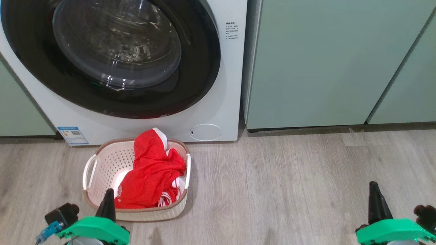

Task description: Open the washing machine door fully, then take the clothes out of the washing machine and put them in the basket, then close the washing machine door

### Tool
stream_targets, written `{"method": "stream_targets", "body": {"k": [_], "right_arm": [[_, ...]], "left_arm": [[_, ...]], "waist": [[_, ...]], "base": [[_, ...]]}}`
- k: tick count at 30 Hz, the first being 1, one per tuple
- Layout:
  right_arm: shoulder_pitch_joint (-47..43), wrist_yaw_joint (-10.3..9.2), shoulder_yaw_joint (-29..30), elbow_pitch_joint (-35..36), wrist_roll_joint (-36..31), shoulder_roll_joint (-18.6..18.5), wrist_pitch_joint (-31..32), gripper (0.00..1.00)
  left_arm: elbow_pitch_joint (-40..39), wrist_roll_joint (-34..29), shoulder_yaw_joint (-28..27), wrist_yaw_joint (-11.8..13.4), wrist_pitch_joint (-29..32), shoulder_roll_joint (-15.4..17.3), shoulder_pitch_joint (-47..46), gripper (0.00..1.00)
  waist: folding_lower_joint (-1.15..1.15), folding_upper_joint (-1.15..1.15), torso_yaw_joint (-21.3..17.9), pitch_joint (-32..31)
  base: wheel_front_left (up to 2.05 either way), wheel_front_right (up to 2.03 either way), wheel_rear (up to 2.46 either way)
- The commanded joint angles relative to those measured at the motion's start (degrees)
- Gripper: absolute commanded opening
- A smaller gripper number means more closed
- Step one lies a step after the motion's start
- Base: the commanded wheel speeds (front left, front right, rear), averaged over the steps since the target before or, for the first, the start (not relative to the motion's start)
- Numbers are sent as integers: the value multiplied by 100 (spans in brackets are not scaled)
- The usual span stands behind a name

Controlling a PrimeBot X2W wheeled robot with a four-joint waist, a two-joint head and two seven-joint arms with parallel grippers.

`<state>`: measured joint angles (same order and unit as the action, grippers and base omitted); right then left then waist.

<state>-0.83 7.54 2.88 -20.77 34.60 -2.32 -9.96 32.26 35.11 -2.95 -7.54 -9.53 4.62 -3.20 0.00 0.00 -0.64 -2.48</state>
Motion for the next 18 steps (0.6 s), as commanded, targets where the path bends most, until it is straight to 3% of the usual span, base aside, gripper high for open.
{"method": "stream_targets", "body": {"k": [1,18], "right_arm": [[309,-1,23,227,188,-36,58,0],[384,-2,88,313,1252,-40,361,0]], "left_arm": [[-233,177,-82,1,36,27,-280,0],[-537,1233,-135,2,335,-11,-284,0]], "waist": [[0,0,1,5],[0,0,13,55]], "base": [[0,0,0],[0,0,0]]}}
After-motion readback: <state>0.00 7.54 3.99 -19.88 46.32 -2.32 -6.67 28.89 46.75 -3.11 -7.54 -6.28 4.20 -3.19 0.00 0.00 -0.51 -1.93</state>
